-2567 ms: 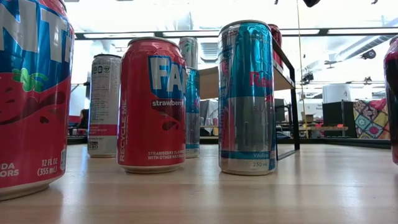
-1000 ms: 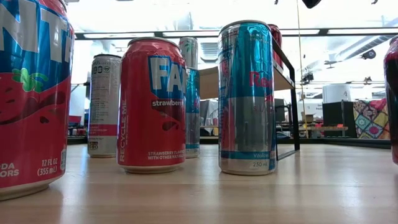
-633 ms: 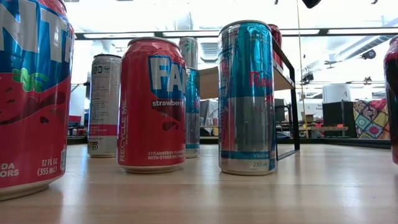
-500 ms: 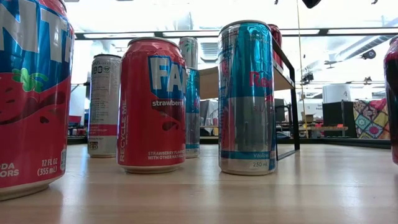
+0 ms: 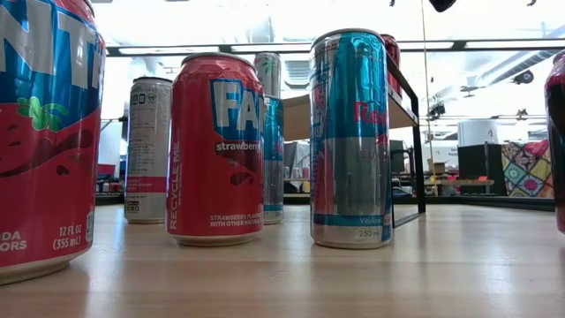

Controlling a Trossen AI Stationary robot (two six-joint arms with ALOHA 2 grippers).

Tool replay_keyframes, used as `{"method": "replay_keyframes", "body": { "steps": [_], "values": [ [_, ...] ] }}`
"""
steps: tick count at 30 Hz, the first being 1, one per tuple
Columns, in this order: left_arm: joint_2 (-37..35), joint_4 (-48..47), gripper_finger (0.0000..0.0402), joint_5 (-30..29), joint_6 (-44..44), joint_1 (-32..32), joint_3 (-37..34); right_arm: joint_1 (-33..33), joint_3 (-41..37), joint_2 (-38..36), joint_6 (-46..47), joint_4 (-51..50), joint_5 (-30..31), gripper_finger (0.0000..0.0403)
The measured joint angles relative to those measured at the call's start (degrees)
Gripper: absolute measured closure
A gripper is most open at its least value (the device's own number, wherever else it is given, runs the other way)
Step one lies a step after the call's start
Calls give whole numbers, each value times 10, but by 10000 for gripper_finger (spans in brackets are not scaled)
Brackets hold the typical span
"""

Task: Place canned beverage on shelf
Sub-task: Put the red soda can on the shelf

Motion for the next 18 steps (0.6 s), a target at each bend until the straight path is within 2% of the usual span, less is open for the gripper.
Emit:
{"method": "replay_keyframes", "body": {
  "steps": [4, 18],
  "values": [
    [0, -51, 116, -28, -1, 0, 61, 0, 0, 0, 0, 0, 0, 394],
    [3, -48, 116, -187, 76, 2, 255, 0, 0, 0, 0, -1, 0, 394]
  ]
}}
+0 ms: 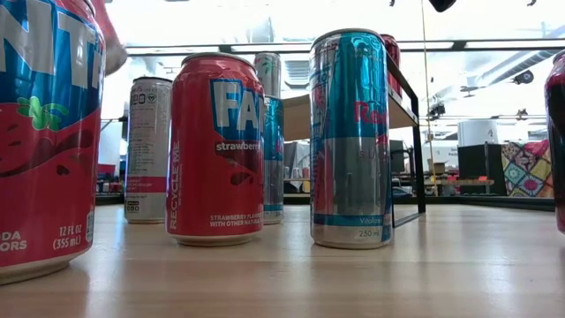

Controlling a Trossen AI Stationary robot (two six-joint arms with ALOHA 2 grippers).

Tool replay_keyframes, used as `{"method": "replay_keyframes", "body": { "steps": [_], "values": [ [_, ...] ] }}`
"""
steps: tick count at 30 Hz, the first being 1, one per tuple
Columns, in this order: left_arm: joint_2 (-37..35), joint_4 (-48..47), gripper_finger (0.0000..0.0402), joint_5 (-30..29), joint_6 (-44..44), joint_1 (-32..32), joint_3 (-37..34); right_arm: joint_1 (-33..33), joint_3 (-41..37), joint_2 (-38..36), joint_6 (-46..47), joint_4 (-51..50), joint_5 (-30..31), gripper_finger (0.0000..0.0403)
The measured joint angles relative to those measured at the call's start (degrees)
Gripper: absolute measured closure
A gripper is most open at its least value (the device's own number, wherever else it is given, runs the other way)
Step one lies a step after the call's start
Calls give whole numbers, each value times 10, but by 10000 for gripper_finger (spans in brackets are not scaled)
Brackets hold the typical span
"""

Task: Place canned beverage on shelf
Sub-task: Put the red soda can on the shelf

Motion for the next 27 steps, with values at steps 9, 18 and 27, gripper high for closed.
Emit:
{"method": "replay_keyframes", "body": {
  "steps": [9, 18, 27],
  "values": [
    [0, 0, 116, -75, 61, 7, 78, 0, 0, 0, 0, 0, 0, 394],
    [19, 6, 116, -108, 200, 75, 157, 0, 0, 0, -1, -3, 0, 394],
    [66, 8, 116, -70, 421, 195, 235, 0, 0, 0, -1, -7, -1, 394]
  ]
}}
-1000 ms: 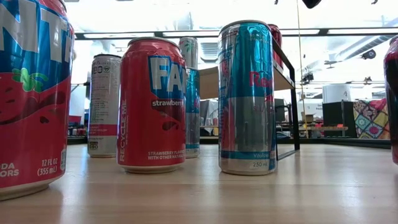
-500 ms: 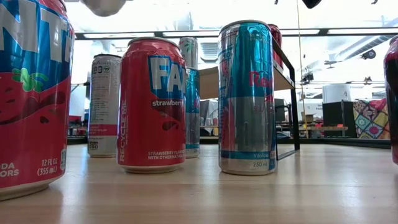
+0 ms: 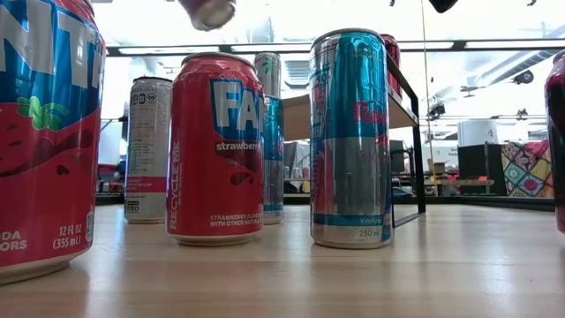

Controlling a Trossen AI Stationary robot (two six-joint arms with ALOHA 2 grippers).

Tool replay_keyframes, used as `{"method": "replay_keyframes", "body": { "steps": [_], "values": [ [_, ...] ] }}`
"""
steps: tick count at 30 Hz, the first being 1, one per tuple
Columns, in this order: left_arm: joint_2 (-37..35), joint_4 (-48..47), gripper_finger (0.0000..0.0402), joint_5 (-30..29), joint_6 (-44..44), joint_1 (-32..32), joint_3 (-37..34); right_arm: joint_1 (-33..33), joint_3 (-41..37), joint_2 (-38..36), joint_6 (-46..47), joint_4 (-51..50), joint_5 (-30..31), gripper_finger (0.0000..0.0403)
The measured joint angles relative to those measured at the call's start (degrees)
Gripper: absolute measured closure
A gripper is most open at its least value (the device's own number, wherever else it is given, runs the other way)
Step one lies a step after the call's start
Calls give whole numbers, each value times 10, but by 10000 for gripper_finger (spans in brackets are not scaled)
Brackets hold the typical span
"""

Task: Place canned beverage on shelf
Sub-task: Put the red soda can on the shelf

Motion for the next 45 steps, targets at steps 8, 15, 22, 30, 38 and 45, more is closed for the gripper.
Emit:
{"method": "replay_keyframes", "body": {
  "steps": [8, 15, 22, 30, 38, 45],
  "values": [
    [56, -8, 116, 67, 194, 119, 72, 0, 0, 0, 0, -1, 0, 394],
    [94, -8, 116, 118, 372, 194, 96, 0, 0, 0, 1, -1, 0, 394],
    [118, -8, 116, 118, 511, 245, 83, 0, 0, 0, 7, -1, 0, 394],
    [144, -7, 116, 166, 566, 297, 81, 0, 0, 0, 26, -1, 0, 394],
    [144, -3, 116, 195, 557, 315, 81, 0, 0, 0, 26, -1, 1, 394],
    [163, 14, 116, 213, 552, 316, 81, 0, 0, 0, 34, -1, 1, 394]
  ]
}}
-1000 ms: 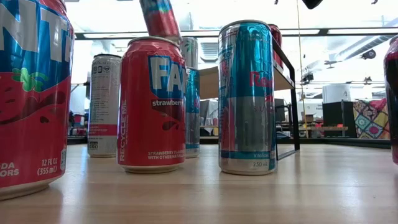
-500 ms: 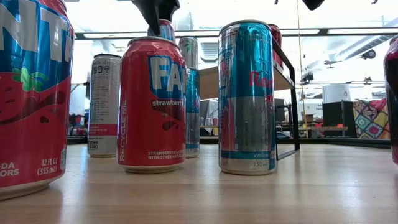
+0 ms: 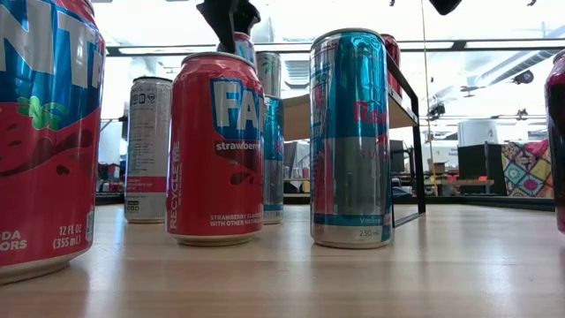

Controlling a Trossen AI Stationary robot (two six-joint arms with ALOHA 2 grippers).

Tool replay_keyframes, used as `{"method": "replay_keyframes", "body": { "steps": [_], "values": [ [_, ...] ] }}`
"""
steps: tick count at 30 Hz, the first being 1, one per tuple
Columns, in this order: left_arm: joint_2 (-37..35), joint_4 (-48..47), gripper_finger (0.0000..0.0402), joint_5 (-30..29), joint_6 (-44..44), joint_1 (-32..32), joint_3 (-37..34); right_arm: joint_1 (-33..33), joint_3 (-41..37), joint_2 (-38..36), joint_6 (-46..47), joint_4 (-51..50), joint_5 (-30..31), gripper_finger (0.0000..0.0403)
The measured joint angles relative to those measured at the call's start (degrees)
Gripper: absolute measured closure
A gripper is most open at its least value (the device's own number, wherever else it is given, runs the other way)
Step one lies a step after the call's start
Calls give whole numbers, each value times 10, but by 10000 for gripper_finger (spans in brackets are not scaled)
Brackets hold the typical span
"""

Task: Place canned beverage on shelf
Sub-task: Put the red soda can on the shelf

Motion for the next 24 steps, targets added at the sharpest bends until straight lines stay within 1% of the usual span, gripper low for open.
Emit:
{"method": "replay_keyframes", "body": {
  "steps": [8, 16, 24],
  "values": [
    [15, 3, 114, -1, 0, 1, 0, 0, 0, 0, 0, 0, 0, 394],
    [26, 8, 86, -2, -2, 1, 1, 0, 0, 0, -1, 0, 0, 394],
    [28, 14, 71, -1, -3, 1, 10, 0, 0, 0, -1, 0, 0, 394]
  ]
}}
